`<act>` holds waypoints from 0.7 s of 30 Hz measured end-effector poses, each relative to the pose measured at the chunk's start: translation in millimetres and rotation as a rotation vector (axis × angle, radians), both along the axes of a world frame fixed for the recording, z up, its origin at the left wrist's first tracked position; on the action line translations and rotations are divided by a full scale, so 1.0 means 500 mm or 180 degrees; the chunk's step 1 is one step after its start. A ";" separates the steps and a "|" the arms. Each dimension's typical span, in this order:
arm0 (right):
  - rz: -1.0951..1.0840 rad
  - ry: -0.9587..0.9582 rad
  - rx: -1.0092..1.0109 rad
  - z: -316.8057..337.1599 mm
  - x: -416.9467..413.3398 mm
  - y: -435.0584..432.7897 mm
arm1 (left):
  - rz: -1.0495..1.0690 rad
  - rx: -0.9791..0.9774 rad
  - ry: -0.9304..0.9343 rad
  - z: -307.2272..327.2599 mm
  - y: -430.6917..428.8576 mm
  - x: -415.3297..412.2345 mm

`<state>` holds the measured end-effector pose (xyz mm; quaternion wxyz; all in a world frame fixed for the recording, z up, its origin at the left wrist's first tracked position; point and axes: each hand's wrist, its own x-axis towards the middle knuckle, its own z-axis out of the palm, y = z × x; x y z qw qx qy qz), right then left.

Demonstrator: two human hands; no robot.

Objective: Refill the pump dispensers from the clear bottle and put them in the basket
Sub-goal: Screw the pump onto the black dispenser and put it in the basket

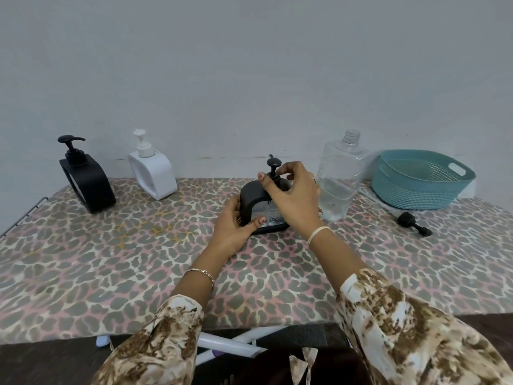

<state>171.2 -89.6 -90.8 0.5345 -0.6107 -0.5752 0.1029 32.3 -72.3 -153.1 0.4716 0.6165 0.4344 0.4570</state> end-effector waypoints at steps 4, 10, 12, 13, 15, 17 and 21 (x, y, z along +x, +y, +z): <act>0.0440 -0.0004 -0.0019 -0.018 -0.006 -0.006 | -0.0010 -0.0015 0.0005 -0.003 0.001 -0.001; -0.0107 0.0041 0.0182 -0.028 -0.006 -0.015 | 0.0014 -0.0078 -0.0010 -0.007 0.004 0.000; -0.0267 0.0160 0.0195 -0.022 -0.005 -0.011 | 0.0024 -0.0086 -0.0025 -0.008 0.004 0.000; -0.0322 0.0204 0.0151 -0.017 -0.006 -0.009 | 0.0034 -0.0086 -0.0017 -0.008 0.003 0.000; -0.0345 0.0240 0.0033 -0.009 -0.007 -0.004 | 0.0057 -0.0071 0.0010 -0.008 0.003 -0.001; -0.0129 0.0286 -0.0053 -0.012 -0.007 -0.003 | 0.0066 -0.0044 0.0033 -0.009 0.003 0.000; 0.0200 0.0070 -0.0109 -0.029 -0.004 -0.007 | 0.0060 -0.0020 0.0018 -0.010 0.002 0.000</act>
